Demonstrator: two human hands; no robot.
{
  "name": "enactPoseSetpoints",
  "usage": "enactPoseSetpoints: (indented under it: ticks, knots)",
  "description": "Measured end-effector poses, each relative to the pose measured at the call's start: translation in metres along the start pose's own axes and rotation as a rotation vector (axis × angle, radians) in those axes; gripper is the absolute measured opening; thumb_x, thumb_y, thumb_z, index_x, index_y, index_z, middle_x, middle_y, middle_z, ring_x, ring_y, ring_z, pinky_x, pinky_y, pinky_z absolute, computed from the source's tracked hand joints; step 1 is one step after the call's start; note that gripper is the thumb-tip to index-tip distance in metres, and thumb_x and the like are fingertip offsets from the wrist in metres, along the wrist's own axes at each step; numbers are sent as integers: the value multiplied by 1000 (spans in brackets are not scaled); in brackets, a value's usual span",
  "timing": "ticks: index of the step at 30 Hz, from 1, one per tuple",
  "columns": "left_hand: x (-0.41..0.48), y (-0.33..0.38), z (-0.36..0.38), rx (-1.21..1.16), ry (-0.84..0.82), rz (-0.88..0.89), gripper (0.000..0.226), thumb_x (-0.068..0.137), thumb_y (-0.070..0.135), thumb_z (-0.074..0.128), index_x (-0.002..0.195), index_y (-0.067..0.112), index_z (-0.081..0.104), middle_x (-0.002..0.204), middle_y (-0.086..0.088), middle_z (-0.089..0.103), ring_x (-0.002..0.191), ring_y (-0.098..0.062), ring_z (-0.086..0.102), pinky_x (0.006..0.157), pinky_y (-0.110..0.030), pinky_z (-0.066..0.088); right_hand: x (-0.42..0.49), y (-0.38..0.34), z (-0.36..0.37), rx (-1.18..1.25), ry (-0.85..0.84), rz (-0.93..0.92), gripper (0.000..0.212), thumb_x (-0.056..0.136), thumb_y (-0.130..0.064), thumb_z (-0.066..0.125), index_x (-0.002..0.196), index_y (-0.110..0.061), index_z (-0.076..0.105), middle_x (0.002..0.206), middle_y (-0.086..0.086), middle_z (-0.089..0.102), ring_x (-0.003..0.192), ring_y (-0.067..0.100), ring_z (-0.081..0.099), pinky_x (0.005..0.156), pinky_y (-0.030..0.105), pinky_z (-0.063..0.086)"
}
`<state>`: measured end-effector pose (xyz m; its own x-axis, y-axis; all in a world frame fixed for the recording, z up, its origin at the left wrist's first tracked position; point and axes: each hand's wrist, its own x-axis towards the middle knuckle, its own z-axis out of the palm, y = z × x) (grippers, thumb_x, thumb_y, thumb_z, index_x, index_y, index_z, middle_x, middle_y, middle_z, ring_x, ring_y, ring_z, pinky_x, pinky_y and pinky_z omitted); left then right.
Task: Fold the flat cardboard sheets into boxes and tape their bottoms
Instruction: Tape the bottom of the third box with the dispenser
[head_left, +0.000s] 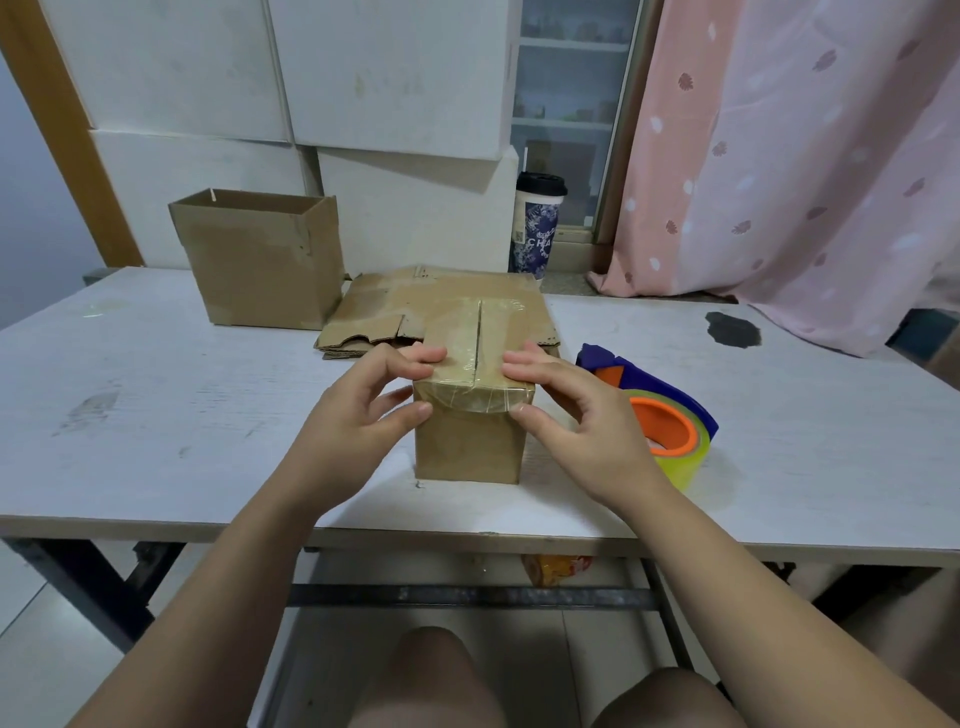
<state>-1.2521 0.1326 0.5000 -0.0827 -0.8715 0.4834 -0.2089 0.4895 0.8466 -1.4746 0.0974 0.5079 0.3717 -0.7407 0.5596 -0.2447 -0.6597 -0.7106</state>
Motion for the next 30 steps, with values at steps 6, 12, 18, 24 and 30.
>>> enactPoseSetpoints:
  ticks: [6,12,18,24,30]
  knots:
    - [-6,6,16,74,54,-24,25,81,35,59,105,39,54,121,24,54,122,-2,47,102,-34,40,-4,3,2,-63,-2,-60,35,84,-17,69,116,-29,63,125,-25,55,133,-5,38,111,29,35]
    - [4,23,28,273,219,20,28,88,57,46,98,39,65,105,20,59,118,14,43,92,-2,32,13,-7,0,52,77,54,25,88,-55,55,90,-36,71,98,-26,67,112,-12,53,97,12,39]
    - [6,19,18,298,145,17,23,89,20,59,102,39,64,106,22,59,118,15,43,92,-2,32,13,-1,-2,44,30,87,17,81,-20,75,86,-36,70,98,-27,65,110,-16,52,99,10,38]
    - [4,13,20,462,220,177,21,88,15,61,105,25,68,105,16,60,117,1,50,96,-6,34,10,-1,-2,-129,61,-34,23,80,-14,75,103,-13,74,108,-15,64,117,-7,50,103,17,39]
    - [2,8,27,601,292,306,19,88,11,60,104,8,71,104,2,62,115,-9,53,99,-13,37,2,-5,11,-270,182,-139,22,85,-10,70,106,-4,72,113,5,69,118,7,53,103,17,38]
